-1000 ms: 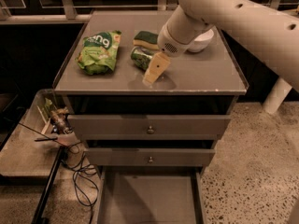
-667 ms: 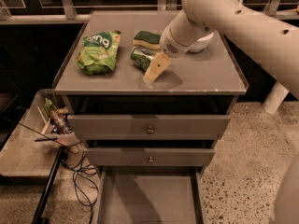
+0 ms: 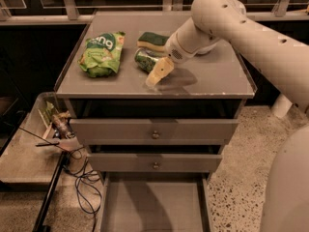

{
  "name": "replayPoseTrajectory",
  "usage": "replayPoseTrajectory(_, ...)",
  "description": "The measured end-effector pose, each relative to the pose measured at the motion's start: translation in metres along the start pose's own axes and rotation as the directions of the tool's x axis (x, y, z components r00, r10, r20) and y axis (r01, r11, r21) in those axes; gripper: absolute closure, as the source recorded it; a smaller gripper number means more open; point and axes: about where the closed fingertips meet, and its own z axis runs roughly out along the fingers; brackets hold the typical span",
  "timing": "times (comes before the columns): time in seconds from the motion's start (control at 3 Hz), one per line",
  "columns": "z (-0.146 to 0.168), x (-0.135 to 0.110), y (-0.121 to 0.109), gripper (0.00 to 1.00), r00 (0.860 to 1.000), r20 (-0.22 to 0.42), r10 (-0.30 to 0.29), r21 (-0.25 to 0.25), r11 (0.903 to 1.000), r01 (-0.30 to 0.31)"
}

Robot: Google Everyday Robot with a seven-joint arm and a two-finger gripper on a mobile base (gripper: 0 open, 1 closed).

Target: Place green can into bottom drawer

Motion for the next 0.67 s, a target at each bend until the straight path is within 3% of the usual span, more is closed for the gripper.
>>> replayPoseTrajectory(0.33, 0.0013, 0.0002, 0.0002, 0.0, 1.0, 0.001, 0.002, -0.003, 1.0, -0.002)
replayPoseTrajectory(0.67, 0.0014, 0.0002, 0.0002, 0.17, 1.0, 0.001, 0.002, -0.003, 1.0, -0.002)
